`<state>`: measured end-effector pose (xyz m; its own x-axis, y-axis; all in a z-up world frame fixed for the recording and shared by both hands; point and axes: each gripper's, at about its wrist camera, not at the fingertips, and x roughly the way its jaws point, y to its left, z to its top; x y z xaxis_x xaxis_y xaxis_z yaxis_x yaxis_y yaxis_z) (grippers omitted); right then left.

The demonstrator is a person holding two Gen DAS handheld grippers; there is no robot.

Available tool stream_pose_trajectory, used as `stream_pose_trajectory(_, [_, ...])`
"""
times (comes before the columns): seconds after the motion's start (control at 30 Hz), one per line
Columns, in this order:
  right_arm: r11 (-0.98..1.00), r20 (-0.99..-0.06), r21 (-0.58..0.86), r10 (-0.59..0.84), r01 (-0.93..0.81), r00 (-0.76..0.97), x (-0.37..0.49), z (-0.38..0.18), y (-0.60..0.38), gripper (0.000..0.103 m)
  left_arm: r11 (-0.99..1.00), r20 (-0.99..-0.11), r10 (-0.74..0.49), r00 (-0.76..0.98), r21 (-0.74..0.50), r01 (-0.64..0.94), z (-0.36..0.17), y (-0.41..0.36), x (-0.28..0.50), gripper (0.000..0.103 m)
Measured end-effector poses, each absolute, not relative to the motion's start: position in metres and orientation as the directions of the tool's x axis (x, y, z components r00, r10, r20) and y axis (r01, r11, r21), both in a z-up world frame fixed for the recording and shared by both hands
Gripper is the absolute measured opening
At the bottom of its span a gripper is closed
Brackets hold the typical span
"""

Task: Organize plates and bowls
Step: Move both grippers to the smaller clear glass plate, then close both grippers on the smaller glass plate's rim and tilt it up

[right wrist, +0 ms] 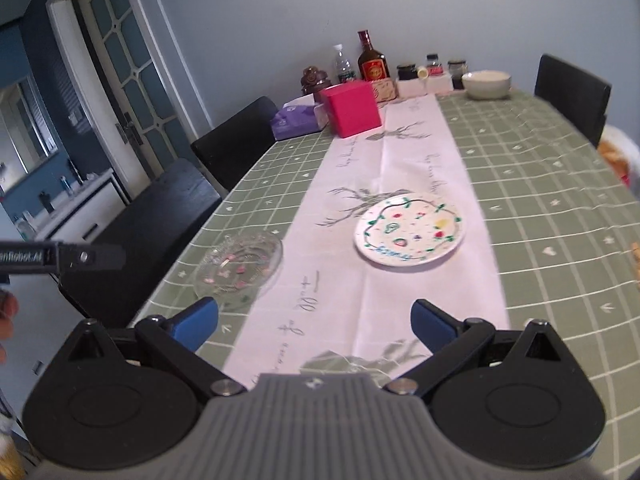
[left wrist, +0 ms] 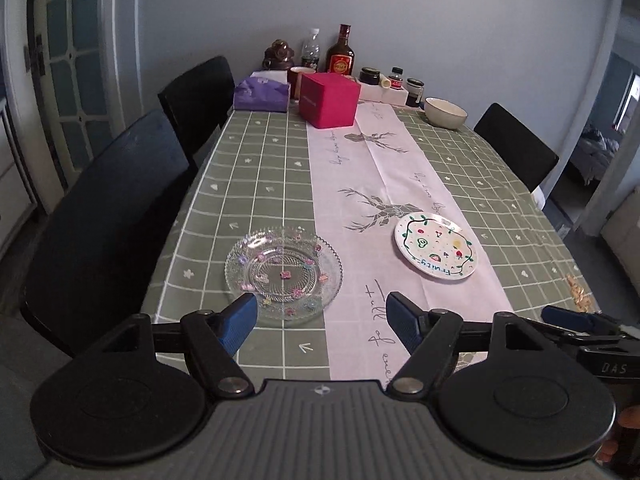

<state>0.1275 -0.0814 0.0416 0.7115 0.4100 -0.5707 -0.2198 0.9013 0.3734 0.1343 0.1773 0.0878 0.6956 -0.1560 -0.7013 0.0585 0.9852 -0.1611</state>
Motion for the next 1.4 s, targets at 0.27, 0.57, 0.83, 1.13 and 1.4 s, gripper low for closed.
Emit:
stream_pose_trajectory(0.27, [0.819, -0.551, 0.52, 0.539, -0.243, 0.637, 0.201, 0.02, -0.048, 0.1, 0.942, -0.708, -0.286, 0.645, -0.333, 0.053, 0.063, 0.22, 0.176, 0.086])
stream_pose_trajectory(0.57, [0.756, -0.552, 0.604, 0.625, -0.251, 0.552, 0.272, -0.019, -0.009, 0.079, 0.948, -0.77, -0.275, 0.575, -0.316, 0.03, 0.01, 0.245, 0.233, 0.086])
stream_pose_trajectory(0.83, [0.767, -0.609, 0.595, 0.625, -0.24, 0.487, 0.325, -0.065, 0.01, 0.064, 0.946, -0.768, -0.281, 0.575, -0.324, 0.029, -0.021, 0.263, 0.264, 0.084])
stream_pose_trajectory(1.13, [0.647, -0.52, 0.733, 0.733, -0.212, 0.438, 0.338, -0.089, 0.009, 0.052, 0.947, -0.795, -0.275, 0.541, -0.321, 0.01, -0.043, 0.263, 0.277, 0.081])
stream_pose_trajectory(1.4, [0.528, -0.453, 0.84, 0.811, -0.13, 0.37, 0.35, -0.102, 0.002, 0.047, 0.866, -0.733, -0.404, 0.548, -0.499, -0.029, -0.055, 0.279, 0.282, 0.081])
